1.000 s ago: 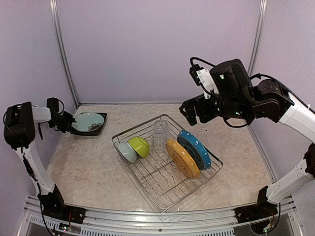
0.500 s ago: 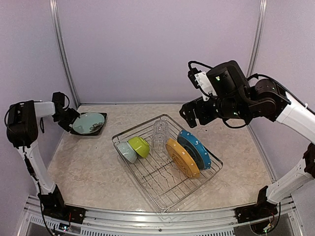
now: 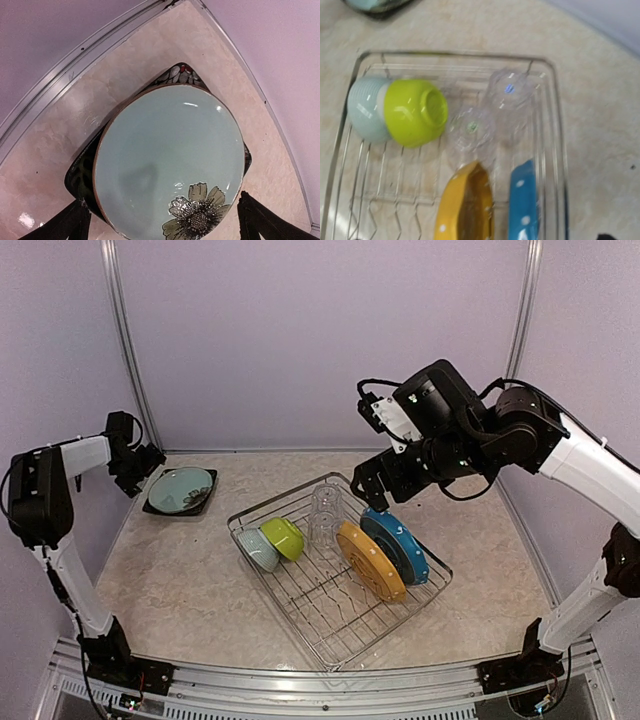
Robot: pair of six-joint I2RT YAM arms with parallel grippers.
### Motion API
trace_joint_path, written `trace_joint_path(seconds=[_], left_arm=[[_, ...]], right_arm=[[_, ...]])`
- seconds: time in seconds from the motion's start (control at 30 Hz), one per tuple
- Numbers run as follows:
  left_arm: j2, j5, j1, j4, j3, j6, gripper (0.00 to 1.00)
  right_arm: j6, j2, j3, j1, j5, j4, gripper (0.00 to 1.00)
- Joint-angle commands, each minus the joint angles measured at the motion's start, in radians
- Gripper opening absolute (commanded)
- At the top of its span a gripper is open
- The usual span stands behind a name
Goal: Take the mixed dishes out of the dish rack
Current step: Place the plate on the plate, then grab the plate from the dish rack.
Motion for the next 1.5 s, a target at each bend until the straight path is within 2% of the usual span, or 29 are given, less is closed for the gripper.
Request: trace_joint_path(seconds=[0.0,0.4,0.9,1.47], left_arm=[[-0.159,-0.074,-0.018,-0.01,-0.023,0.083,0.99],[-0.401,-0.188,-0.071,-0.046,-0.133,0.096,0.99],[-0.579,-0.207,-0.104,-0.048,-0.207,0.101,0.99],[-0.672,-0.227,-0.103,-0.084,-0.246,0.08,0.99]], right_arm=[[0.035,0.029,0.039,-0.006,-0.083,-0.112,0.99],[0.19,0.13,0.111,0.034,-0.159,-0.302,0.91],[0.249,0.249,0.017,0.048,-0.112,-0.275,0.84],[0.248,0.291,-0.155,-0.005,-0.134,-0.16,0.56]])
